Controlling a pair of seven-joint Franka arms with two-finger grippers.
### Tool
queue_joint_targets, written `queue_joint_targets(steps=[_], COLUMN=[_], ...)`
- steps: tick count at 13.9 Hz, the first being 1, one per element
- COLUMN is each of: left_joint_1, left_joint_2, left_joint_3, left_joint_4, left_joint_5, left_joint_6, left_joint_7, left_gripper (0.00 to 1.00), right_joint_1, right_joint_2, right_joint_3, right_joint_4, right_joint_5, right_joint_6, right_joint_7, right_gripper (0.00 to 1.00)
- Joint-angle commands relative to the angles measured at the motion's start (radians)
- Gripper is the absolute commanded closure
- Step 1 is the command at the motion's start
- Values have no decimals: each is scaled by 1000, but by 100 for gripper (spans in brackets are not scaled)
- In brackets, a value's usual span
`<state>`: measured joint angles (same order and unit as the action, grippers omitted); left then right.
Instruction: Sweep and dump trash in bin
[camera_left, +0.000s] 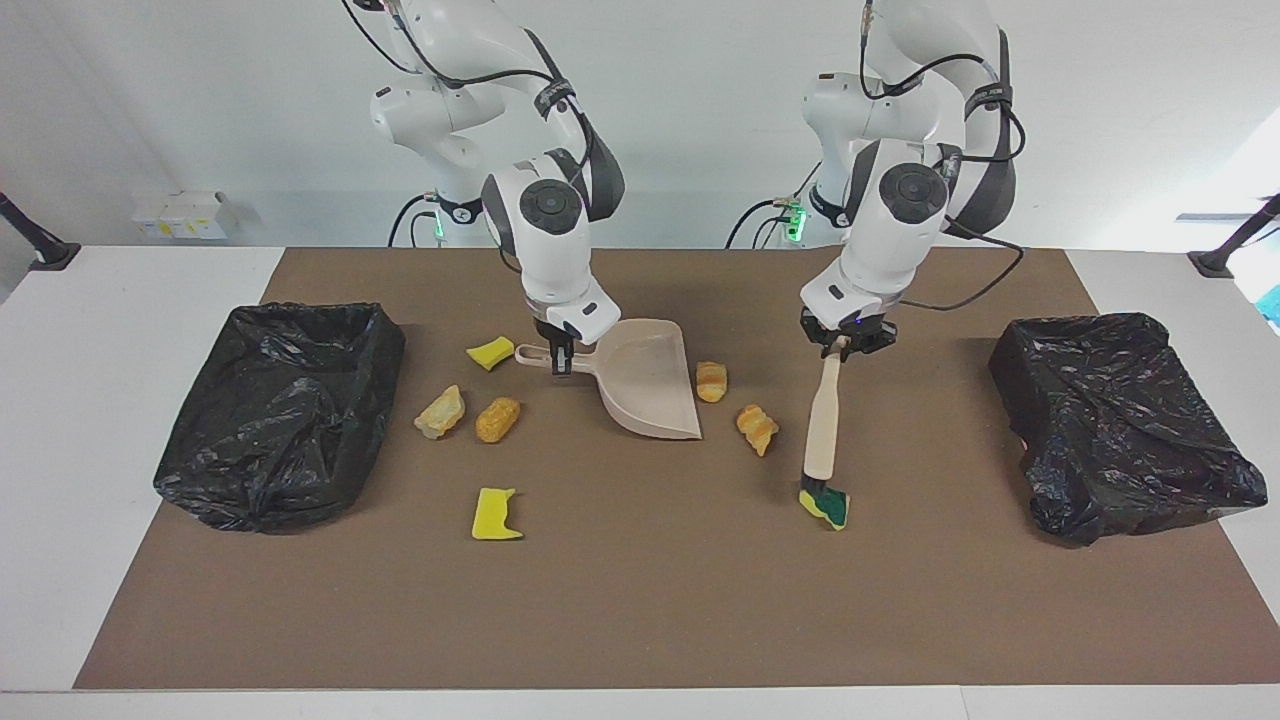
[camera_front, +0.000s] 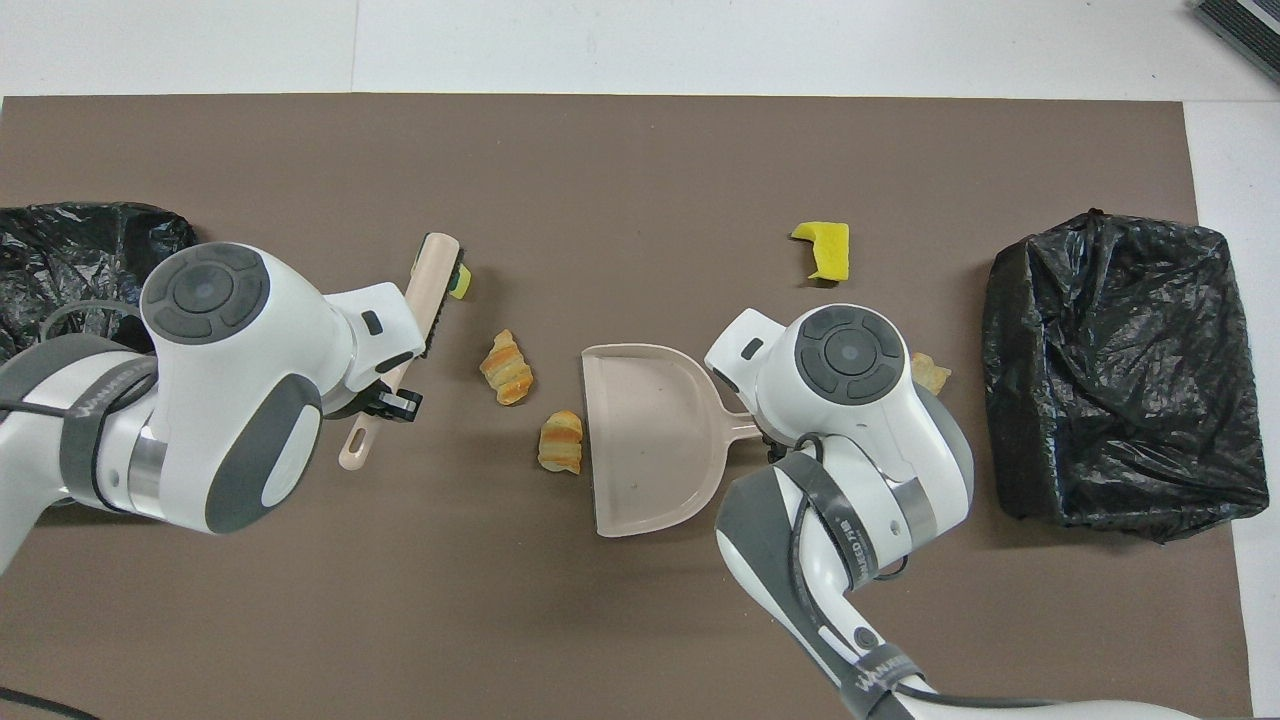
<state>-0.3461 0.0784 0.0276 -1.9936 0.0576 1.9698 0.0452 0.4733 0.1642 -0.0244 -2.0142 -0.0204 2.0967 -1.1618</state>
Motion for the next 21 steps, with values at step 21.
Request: queue_joint_targets(steps=[21], left_joint_1=[-52], left_joint_2=[54], left_joint_3=[-25], left_joint_4=[-60], left_joint_5=[-108], left_joint_6=[-29], left_joint_7=[196], left_gripper=[100], right_joint_1=[-4], right_joint_2=[-32], right_joint_3=[0], right_joint_4=[-38], right_joint_5=[19], right_joint_6=[-24], right_joint_7=[60], right_gripper=[100])
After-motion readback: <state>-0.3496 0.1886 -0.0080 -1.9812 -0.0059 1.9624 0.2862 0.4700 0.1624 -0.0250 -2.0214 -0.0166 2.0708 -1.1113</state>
